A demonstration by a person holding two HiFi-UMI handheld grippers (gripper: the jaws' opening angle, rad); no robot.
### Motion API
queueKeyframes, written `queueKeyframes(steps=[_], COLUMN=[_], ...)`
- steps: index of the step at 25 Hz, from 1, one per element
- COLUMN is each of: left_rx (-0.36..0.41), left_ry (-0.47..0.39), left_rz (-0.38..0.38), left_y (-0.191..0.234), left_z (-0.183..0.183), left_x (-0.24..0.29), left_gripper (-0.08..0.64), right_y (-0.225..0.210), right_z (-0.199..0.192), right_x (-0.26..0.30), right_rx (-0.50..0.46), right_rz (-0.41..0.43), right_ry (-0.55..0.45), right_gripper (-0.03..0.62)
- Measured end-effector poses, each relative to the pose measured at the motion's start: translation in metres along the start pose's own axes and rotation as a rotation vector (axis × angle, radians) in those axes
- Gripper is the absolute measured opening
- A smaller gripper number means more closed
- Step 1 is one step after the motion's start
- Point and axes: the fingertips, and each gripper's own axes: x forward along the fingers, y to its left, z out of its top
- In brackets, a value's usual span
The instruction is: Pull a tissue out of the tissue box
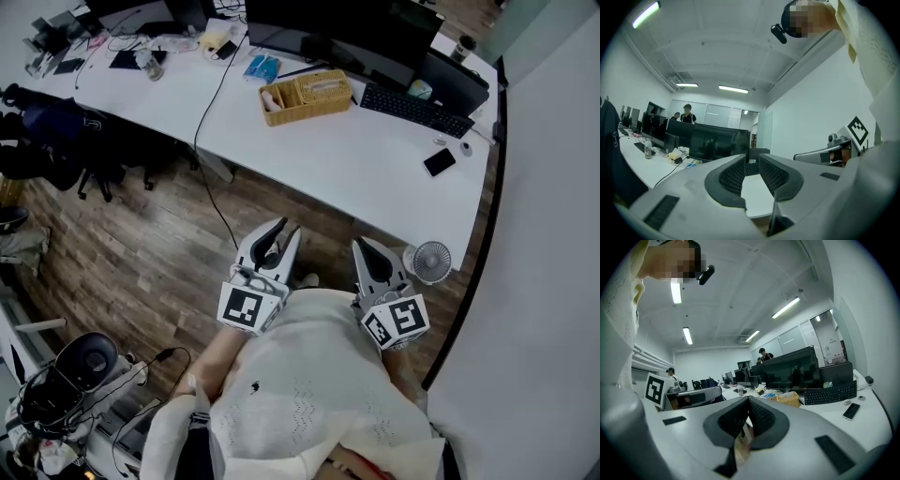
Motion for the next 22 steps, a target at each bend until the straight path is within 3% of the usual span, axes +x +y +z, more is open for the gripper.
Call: queueKeyframes(steps=[13, 22], left_rx=[0.018, -0.01], left_ry=[-0.007, 0.022], left_rz=[-0.05, -0.063], left_y=[0.014, 0.059], left_z=[-0.002, -0.002], left_x=[0.057, 0.112], left_gripper=[0.084, 0.084], right_y=[-0.045, -0.08], right_z=[0.006, 0.024], right_x=[0.024, 0.073], right_rx=[0.027, 0.055], right_rz=[-0.054, -0.086], right_ry=[-0.008, 0.004], right_gripper=[0.002, 0.002])
